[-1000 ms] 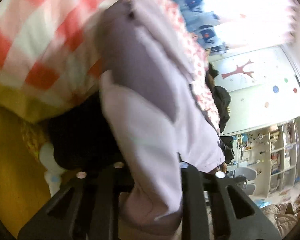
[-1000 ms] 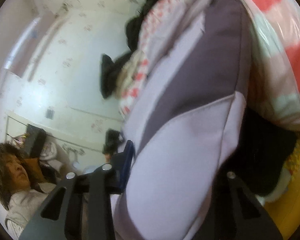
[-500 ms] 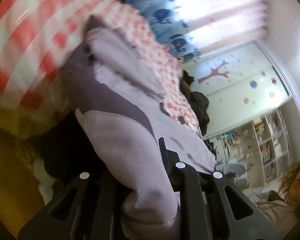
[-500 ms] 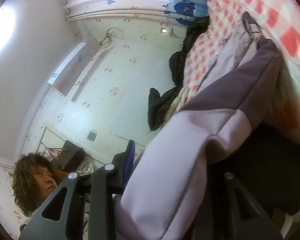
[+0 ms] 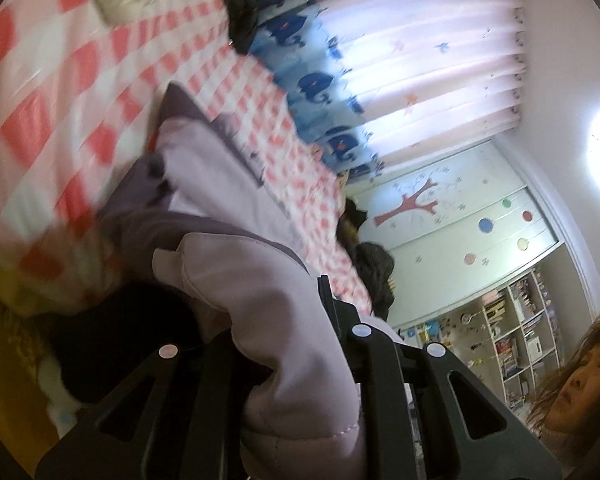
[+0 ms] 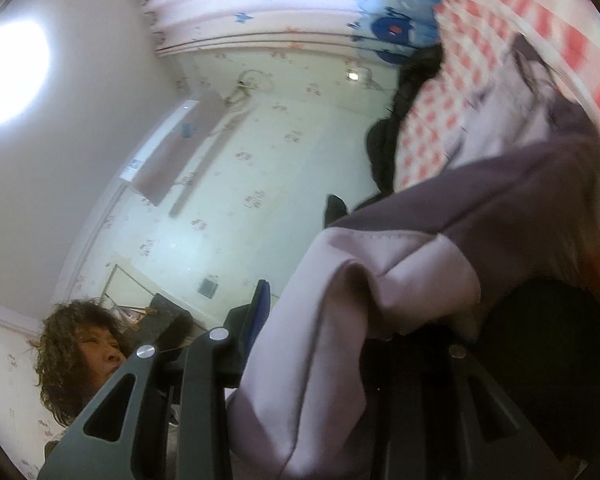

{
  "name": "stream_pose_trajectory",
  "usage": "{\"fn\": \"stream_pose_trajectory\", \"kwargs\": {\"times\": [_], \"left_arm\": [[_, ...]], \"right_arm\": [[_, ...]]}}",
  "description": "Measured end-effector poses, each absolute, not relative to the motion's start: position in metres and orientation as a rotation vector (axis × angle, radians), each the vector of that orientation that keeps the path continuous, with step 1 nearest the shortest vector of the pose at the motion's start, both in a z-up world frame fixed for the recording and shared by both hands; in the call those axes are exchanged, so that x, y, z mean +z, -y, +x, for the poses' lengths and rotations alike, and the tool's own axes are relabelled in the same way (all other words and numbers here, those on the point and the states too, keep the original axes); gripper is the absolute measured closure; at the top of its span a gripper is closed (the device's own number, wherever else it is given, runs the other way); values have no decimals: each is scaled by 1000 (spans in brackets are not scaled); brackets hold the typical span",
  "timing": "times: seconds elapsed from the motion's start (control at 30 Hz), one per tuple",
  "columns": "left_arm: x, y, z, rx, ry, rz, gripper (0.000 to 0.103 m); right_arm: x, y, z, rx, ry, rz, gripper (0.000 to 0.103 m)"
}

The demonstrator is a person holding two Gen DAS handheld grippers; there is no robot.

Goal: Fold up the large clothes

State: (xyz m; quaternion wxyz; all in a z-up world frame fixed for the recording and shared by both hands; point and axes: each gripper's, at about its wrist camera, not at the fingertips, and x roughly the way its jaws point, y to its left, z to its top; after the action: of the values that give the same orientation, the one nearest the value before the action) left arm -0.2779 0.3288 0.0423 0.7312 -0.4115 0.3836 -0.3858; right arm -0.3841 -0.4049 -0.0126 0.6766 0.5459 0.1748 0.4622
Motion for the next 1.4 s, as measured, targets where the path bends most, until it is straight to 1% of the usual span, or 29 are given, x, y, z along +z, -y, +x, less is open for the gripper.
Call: {"fn": "stream_pose_trajectory", "kwargs": {"times": [0.27, 0.3, 0.37, 0.87, 1.23, 1.4], "left_arm": [[68, -318, -221, -841, -780, -922, 89], [72, -315, -211, -829, -774, -912, 88], [78, -311, -193, -804, -766, -896, 88], [80, -277, -77, -725, -689, -910, 88], [63, -237, 15, -633, -628, -900, 88], [59, -221, 44, -561, -638, -810, 88]], "right_arm": [[13, 410, -330, 1044, -343, 1202, 70], [13, 412, -328, 1045, -337, 1203, 68], [18, 415, -315, 1035, -331, 1200, 68], [38, 427, -211, 877, -319, 1176, 68], [22, 434, -142, 741, -251, 1223, 68], [10, 434, -114, 680, -245, 1234, 68]]}}
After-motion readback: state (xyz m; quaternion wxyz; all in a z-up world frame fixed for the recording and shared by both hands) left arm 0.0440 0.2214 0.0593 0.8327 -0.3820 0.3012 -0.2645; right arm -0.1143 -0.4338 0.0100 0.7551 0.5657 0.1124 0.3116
